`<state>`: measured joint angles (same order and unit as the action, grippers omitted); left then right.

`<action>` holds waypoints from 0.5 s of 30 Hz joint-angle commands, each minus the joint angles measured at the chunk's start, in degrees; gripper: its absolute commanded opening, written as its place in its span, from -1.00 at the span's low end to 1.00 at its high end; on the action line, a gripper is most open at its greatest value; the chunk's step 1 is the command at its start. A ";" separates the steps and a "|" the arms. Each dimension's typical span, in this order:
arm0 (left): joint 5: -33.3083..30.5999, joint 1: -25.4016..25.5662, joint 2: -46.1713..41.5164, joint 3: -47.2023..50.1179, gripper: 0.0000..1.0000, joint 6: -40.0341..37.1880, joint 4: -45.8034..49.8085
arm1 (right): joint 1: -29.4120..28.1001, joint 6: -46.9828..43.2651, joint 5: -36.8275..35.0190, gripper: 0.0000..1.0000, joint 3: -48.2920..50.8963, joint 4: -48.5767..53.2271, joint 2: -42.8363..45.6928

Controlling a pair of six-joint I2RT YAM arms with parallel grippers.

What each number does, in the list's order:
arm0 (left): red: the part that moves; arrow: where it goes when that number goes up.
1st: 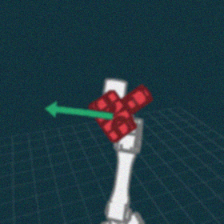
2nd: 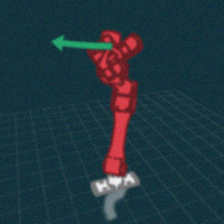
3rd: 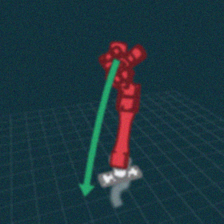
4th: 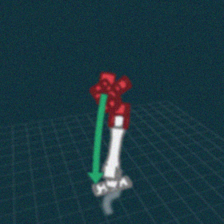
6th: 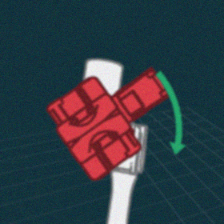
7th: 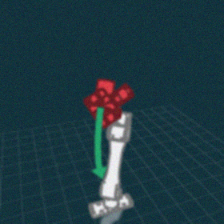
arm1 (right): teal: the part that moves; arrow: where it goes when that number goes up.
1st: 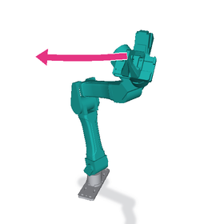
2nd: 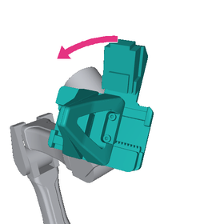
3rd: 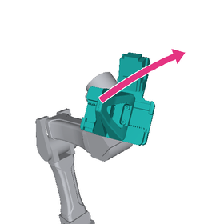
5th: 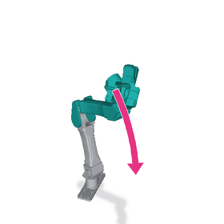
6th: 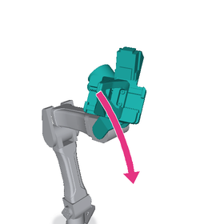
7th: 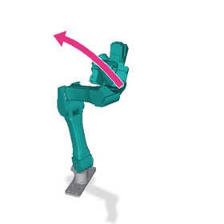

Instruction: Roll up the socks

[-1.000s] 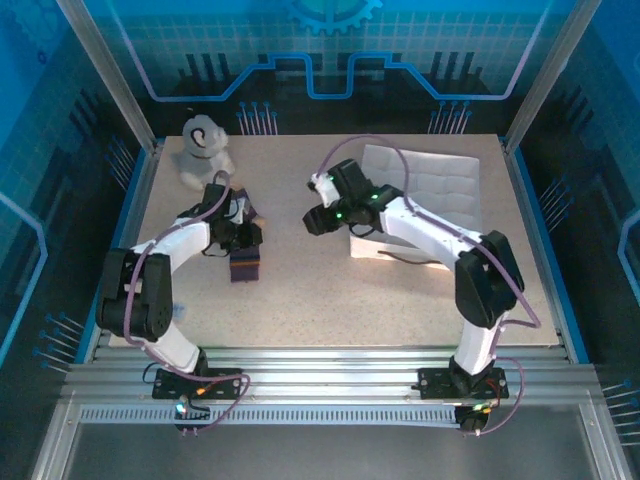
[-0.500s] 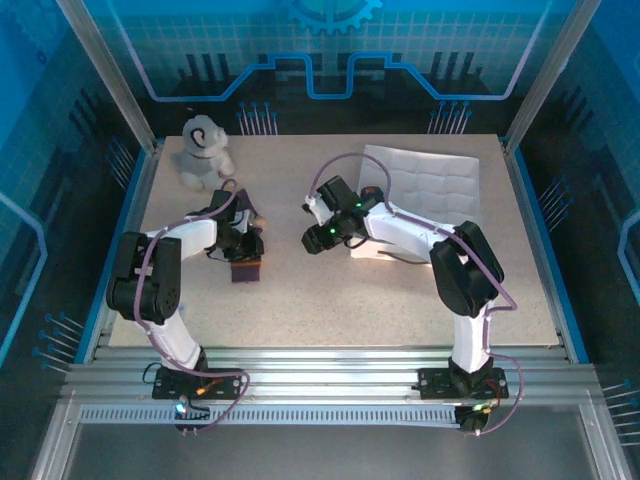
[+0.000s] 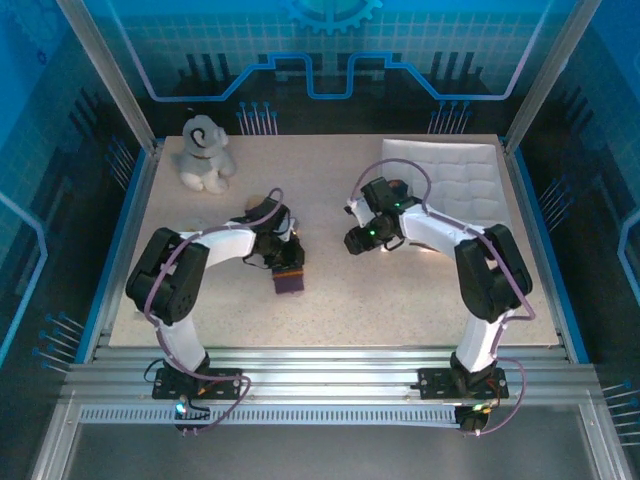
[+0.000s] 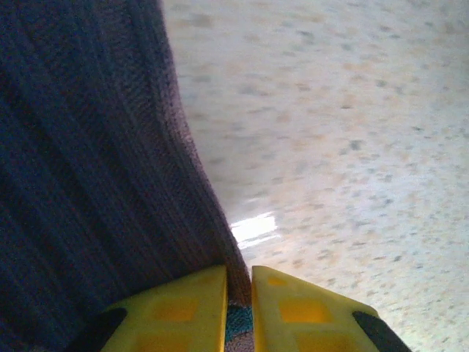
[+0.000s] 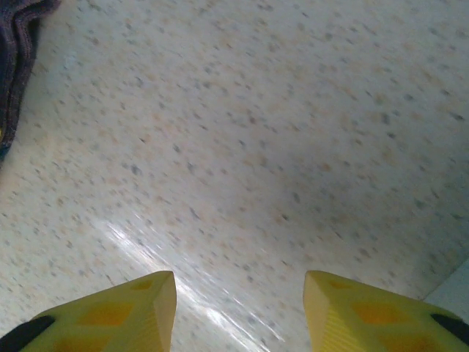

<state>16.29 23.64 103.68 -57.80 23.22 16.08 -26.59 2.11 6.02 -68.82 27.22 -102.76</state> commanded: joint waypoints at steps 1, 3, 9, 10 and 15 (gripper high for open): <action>0.30 3.56 3.03 -2.51 -0.70 3.53 -0.78 | 0.04 -6.23 1.39 -0.05 4.70 -1.01 5.02; 0.45 4.52 2.91 -3.82 -0.70 3.42 -0.70 | -0.85 -10.08 2.29 -0.06 7.38 -3.15 8.82; -1.33 4.02 -3.88 -5.43 -0.57 -0.17 2.94 | -9.01 -23.58 2.21 -0.07 17.09 -13.27 19.01; -1.60 3.43 -5.46 -5.48 -0.56 -0.93 4.08 | -11.38 -26.34 1.44 -0.06 19.30 -15.68 19.95; 0.68 -1.71 -12.42 -2.72 -0.51 -3.59 8.10 | -20.21 -39.37 -5.09 0.01 24.76 -22.64 19.49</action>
<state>15.92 24.75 95.61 -61.04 22.35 19.92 -44.45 -26.61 4.69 -45.95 10.44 -82.17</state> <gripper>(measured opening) 0.242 0.501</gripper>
